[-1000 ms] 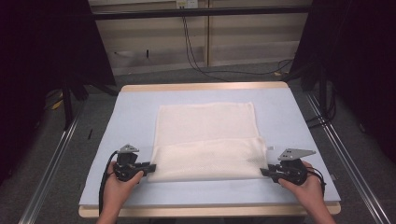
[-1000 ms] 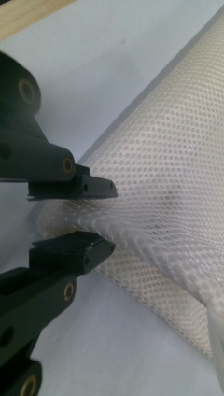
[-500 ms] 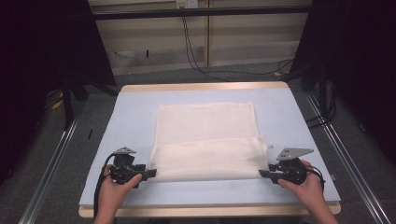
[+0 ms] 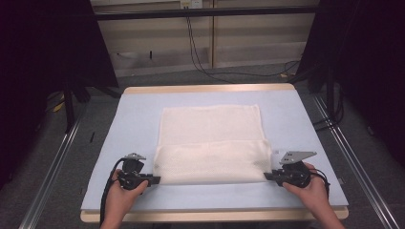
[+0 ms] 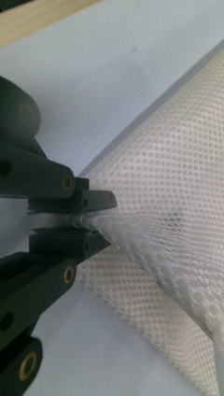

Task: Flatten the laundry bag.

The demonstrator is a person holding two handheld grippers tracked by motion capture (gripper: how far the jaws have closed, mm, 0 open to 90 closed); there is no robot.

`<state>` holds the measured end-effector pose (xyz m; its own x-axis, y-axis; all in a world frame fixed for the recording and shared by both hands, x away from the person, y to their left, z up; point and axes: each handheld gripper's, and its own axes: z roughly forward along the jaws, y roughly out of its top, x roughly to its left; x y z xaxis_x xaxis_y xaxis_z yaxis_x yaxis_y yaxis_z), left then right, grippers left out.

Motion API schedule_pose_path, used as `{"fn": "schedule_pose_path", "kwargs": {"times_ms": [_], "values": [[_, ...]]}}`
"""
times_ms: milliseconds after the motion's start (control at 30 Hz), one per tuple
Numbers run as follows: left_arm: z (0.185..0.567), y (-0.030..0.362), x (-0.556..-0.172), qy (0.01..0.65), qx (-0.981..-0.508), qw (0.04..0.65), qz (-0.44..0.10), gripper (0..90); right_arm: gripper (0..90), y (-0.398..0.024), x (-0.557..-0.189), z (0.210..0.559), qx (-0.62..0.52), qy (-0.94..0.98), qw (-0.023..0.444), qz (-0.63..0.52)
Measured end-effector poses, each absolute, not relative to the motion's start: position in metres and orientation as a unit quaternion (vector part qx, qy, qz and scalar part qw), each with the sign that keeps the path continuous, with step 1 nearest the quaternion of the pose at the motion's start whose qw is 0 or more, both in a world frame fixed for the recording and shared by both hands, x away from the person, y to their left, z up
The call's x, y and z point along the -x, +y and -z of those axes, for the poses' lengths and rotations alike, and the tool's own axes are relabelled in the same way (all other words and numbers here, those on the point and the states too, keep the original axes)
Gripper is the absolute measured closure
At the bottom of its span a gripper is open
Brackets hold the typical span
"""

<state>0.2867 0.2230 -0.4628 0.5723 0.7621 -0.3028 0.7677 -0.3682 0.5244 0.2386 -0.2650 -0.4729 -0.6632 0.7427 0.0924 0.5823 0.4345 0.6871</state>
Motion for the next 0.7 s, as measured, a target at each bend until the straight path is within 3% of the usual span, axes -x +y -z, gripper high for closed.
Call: {"fn": "schedule_pose_path", "kwargs": {"times_ms": [400, 700], "values": [[0.461, 0.217, -0.334, 0.481, -0.810, 0.333, -0.032, 81.0, 83.8, -0.260, -0.278, 0.472, -0.414, 0.825, 0.152, -0.353], [0.465, 0.208, -0.369, 0.495, -0.799, 0.340, -0.027, 81.0, 83.8, -0.268, -0.316, 0.469, -0.452, 0.801, 0.165, -0.357]]}}
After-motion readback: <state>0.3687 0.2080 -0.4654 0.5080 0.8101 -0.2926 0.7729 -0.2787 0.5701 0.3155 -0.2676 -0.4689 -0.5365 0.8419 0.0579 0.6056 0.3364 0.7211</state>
